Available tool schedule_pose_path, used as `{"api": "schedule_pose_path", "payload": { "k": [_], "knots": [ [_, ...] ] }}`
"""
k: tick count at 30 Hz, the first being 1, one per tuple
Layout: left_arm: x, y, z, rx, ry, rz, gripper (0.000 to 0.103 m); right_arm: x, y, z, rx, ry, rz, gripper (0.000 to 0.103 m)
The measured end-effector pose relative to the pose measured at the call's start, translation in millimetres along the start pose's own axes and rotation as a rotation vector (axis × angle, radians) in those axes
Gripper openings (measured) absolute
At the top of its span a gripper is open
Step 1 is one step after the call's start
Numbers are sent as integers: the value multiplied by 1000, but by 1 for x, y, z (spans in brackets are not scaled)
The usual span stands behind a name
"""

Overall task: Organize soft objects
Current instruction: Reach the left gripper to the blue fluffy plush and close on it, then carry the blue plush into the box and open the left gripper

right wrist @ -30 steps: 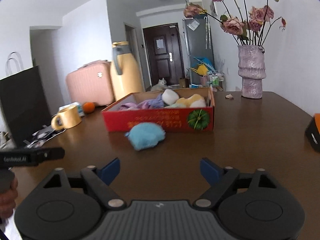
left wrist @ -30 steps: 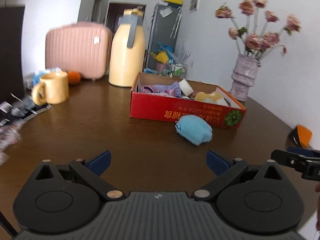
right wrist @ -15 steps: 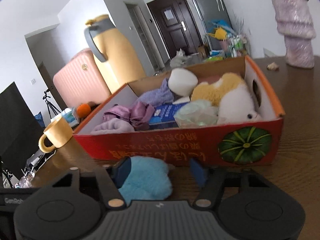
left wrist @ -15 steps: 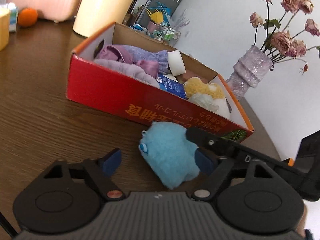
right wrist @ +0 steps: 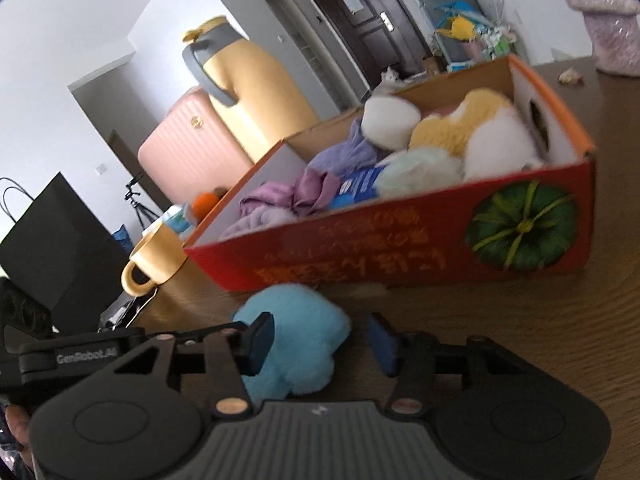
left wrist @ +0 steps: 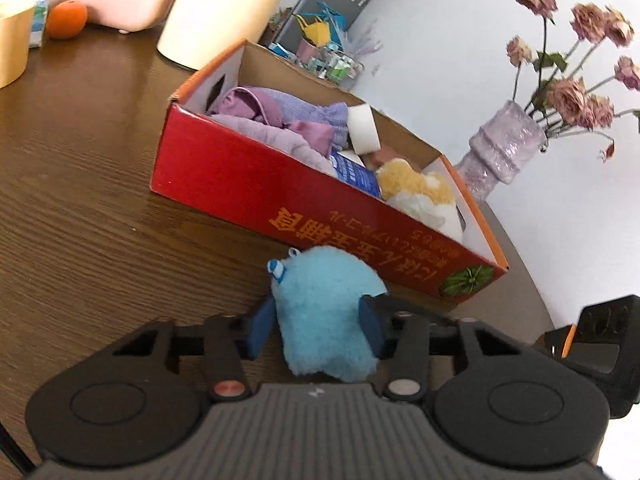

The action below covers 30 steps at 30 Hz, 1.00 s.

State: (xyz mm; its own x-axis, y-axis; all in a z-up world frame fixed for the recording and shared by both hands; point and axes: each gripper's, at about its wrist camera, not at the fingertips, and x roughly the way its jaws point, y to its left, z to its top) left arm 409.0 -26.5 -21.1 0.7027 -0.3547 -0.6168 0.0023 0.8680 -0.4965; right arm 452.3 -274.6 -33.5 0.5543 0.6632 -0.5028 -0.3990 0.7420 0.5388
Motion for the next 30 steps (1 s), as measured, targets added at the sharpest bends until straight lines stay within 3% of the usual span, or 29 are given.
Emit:
{"api": "schedule_pose_path", "payload": {
  "k": [1, 7, 12, 16, 22, 30],
  "knots": [
    [1, -1, -1, 11, 5, -5, 35, 3, 1, -2, -2, 13, 7, 42],
    [4, -2, -4, 50, -1, -14, 30, 10, 16, -10, -108, 3, -24, 28],
    [-7, -16, -12, 138, -13, -63, 29, 0, 27, -10, -131, -37, -66, 25],
    [-50, -26, -44, 165, -31, -133, 29, -43, 61, -40, -210, -134, -164, 25],
    [-105, -42, -87, 224, -45, -181, 29, -110, 98, -99, -222, -201, -196, 25],
    [-148, -65, -95, 280, -107, -226, 29, -164, 127, -116, -256, -286, -212, 25]
  ]
}}
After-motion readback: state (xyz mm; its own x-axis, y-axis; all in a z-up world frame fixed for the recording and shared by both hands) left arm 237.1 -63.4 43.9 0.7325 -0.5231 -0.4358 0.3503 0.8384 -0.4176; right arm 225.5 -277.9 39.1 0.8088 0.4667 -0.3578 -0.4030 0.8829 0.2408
